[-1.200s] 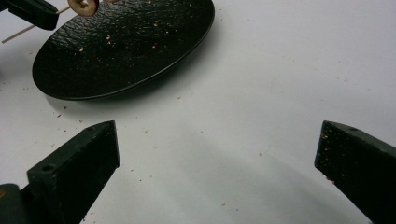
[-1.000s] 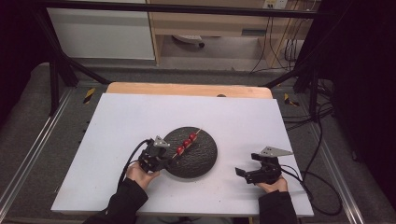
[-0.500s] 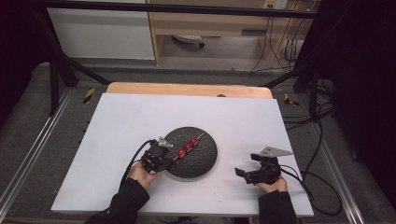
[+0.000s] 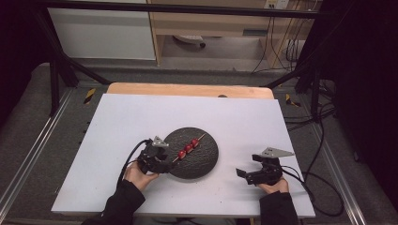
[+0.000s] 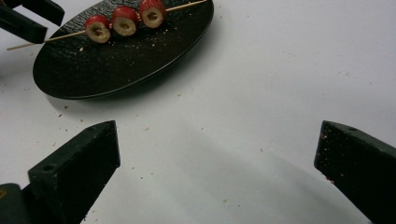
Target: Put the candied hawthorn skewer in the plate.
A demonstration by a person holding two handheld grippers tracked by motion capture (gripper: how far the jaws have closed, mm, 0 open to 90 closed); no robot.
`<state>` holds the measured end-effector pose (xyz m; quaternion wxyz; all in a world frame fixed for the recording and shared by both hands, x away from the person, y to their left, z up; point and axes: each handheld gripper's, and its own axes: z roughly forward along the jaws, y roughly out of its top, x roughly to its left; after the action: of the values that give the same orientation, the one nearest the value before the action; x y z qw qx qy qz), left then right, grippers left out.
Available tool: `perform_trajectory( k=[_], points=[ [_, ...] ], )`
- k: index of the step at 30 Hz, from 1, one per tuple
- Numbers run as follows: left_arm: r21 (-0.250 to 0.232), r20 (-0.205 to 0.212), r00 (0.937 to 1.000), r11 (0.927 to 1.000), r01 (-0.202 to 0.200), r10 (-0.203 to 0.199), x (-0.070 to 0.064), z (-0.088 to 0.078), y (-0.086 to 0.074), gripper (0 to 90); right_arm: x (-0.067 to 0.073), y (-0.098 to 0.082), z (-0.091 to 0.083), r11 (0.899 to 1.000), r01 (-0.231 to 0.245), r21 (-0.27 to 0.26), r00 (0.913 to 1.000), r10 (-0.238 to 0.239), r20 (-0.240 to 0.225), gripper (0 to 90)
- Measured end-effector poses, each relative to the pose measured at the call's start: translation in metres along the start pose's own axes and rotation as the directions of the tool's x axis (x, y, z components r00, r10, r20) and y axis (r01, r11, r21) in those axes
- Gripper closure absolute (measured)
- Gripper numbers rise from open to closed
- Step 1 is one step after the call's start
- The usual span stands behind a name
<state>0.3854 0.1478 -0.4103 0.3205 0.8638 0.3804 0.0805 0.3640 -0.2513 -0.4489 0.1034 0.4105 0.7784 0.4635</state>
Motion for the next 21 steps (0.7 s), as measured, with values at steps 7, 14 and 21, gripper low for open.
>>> perform_trajectory(
  k=[7,14,21],
  points=[
    [-0.036,-0.009,1.0000,0.9994,0.000,-0.001,0.008,-0.017,-0.013,26.0,0.000,0.000,0.000,1.000,-0.003,0.002,1.0000,0.003,0.003,0.7],
    [-0.059,-0.014,0.9998,0.9981,0.017,-0.018,0.022,-0.030,-0.029,12.9,0.000,0.000,0.000,1.000,0.000,0.008,1.0000,0.000,0.005,0.6],
    [-0.112,0.000,0.9991,0.9929,0.042,-0.042,0.041,-0.043,-0.055,10.5,0.000,-0.001,0.001,1.000,0.007,0.012,1.0000,-0.007,0.006,0.5]
  ],
)
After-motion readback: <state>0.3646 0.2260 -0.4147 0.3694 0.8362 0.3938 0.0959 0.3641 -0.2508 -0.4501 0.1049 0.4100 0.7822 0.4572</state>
